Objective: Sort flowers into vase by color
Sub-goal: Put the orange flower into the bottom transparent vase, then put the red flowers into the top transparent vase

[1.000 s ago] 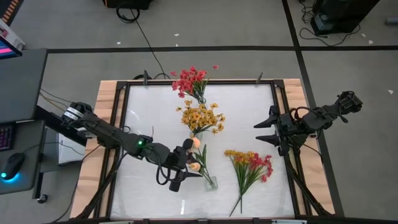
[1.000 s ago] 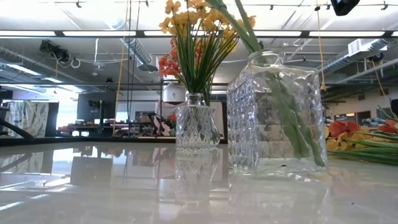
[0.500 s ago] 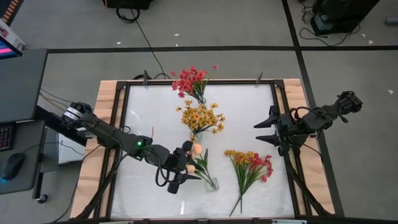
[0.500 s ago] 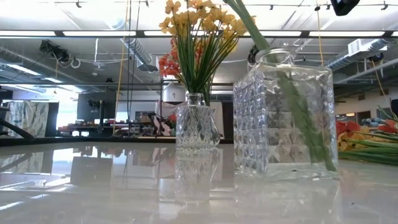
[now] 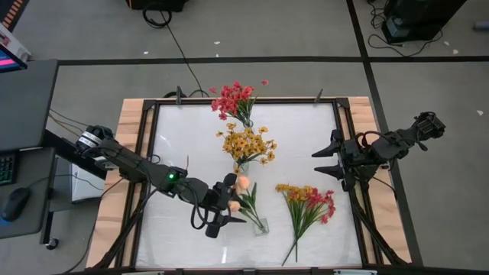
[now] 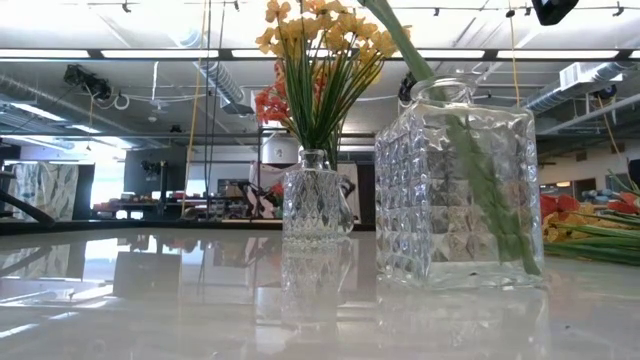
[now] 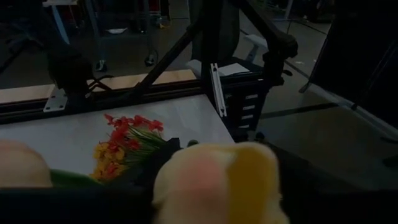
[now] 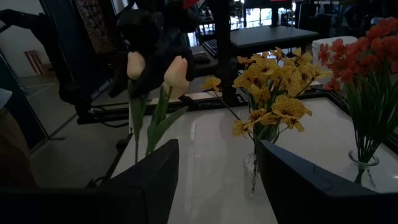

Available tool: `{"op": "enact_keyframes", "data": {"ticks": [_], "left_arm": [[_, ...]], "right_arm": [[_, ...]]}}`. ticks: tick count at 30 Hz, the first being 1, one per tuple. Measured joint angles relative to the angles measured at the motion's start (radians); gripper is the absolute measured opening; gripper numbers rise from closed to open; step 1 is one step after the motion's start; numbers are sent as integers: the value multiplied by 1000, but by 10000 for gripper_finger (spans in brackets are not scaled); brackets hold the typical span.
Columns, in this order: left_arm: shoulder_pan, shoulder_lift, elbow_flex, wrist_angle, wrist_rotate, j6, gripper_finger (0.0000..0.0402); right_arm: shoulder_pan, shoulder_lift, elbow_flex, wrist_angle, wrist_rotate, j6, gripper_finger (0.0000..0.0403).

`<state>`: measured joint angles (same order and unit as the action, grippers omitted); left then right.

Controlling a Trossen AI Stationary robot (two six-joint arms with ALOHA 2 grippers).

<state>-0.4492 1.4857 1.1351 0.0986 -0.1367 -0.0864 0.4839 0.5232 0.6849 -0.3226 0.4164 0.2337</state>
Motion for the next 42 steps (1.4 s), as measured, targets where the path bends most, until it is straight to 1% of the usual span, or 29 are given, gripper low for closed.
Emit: {"op": "enact_keyframes", "data": {"ticks": [6, 13, 18, 22, 28, 35, 42], "left_arm": [[0, 0, 0, 0, 0, 0, 241], [0, 0, 1, -5, 1, -5, 250], [0, 0, 95, -181, 1, 1, 250], [4, -1, 151, -264, -15, 60, 250], [9, -1, 225, -400, -27, 65, 250], [9, -1, 281, -475, -35, 72, 250], [9, 0, 332, -495, -43, 82, 250]], "right_arm": [[0, 0, 0, 0, 0, 0, 225], [0, 0, 0, 0, 0, 0, 225], [0, 0, 0, 0, 0, 0, 225], [0, 0, 0, 0, 0, 0, 225], [0, 0, 0, 0, 0, 0, 225], [0, 0, 0, 0, 0, 0, 225], [0, 0, 0, 0, 0, 0, 225]]}}
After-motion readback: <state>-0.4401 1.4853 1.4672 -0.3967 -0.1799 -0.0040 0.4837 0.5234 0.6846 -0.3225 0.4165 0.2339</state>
